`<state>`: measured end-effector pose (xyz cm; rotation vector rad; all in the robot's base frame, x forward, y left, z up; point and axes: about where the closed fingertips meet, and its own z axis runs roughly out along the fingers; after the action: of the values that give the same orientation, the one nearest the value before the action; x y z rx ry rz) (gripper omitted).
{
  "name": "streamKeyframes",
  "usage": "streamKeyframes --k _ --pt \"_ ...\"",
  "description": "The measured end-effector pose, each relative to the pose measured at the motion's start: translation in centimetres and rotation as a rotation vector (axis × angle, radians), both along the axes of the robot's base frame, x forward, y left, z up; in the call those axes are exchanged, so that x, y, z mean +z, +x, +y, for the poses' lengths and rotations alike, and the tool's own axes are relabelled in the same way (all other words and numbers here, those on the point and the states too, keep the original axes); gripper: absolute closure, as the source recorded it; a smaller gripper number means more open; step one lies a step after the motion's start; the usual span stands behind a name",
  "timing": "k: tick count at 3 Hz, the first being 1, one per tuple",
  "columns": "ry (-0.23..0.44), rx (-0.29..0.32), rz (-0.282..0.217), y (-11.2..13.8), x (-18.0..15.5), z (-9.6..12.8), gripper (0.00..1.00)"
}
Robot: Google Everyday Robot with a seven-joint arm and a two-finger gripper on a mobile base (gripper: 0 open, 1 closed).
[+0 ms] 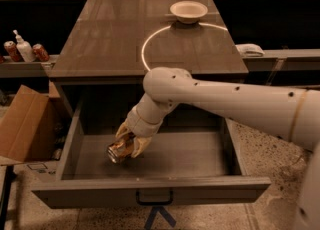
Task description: Pick orange can from top drawer and place on counter
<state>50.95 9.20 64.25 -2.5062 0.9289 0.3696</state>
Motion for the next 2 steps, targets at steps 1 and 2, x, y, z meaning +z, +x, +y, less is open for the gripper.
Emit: streamKeyframes --k 1,2 --pt "0.072 -0.045 -0.04 0.8 3.4 -2.6 1.0" --pt "0.107 -0.11 -0.106 1.6 8.0 -6.0 1.0"
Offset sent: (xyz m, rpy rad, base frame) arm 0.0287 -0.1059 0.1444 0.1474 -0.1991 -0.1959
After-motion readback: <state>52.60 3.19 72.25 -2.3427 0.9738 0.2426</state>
